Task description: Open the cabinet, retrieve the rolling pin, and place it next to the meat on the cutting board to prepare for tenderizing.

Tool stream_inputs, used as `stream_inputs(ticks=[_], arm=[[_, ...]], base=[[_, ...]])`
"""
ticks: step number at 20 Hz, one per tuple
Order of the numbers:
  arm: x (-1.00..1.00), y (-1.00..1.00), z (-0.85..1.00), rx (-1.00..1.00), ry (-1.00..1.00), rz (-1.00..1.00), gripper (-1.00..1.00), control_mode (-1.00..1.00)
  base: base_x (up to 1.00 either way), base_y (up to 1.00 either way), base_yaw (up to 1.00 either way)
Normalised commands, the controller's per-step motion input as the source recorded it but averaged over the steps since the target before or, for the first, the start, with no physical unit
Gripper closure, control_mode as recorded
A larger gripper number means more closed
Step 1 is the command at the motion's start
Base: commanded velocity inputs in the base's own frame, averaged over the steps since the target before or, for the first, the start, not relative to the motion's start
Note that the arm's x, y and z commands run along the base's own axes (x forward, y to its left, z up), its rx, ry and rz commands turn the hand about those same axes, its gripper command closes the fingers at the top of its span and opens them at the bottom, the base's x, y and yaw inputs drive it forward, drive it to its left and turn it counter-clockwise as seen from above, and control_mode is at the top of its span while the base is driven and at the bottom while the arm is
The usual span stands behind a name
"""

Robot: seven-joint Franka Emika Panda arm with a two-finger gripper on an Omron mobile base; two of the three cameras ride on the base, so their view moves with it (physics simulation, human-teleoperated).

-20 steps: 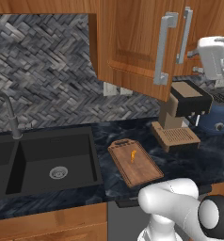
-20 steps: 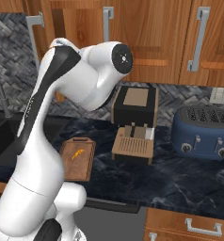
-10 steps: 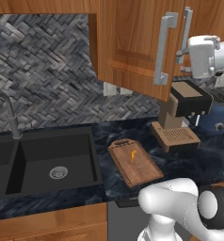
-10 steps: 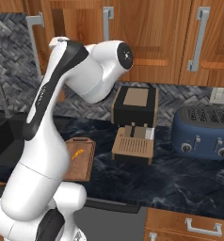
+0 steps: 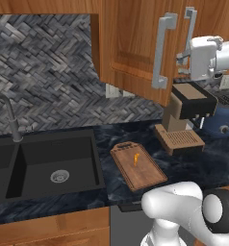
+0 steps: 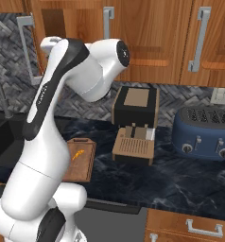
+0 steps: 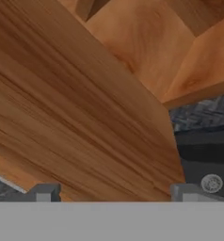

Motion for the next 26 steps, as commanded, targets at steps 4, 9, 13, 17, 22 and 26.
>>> stream_inputs(ticks=[4, 9, 13, 17, 22, 26], arm=[[0.00, 0.59, -0.04, 0.00, 0.00, 0.13, -1.00, -1.00], [0.00, 0.60, -0.10, 0.00, 0.00, 0.14, -1.00, -1.00], [0.00, 0.66, -0.15, 0.00, -0.01, 0.16, -1.00, -1.00], [0.03, 0.64, -0.12, 0.00, -0.01, 0.16, -1.00, -1.00], [0.09, 0.62, -0.11, 0.00, -0.01, 0.16, -1.00, -1.00], [0.13, 0.59, -0.09, 0.00, -0.02, 0.14, -1.00, -1.00]], base=[[0.00, 0.00, 0.00], [0.00, 0.00, 0.00], [0.00, 0.00, 0.00], [0.00, 0.00, 0.00], [0.00, 0.00, 0.00], [0.00, 0.00, 0.00]])
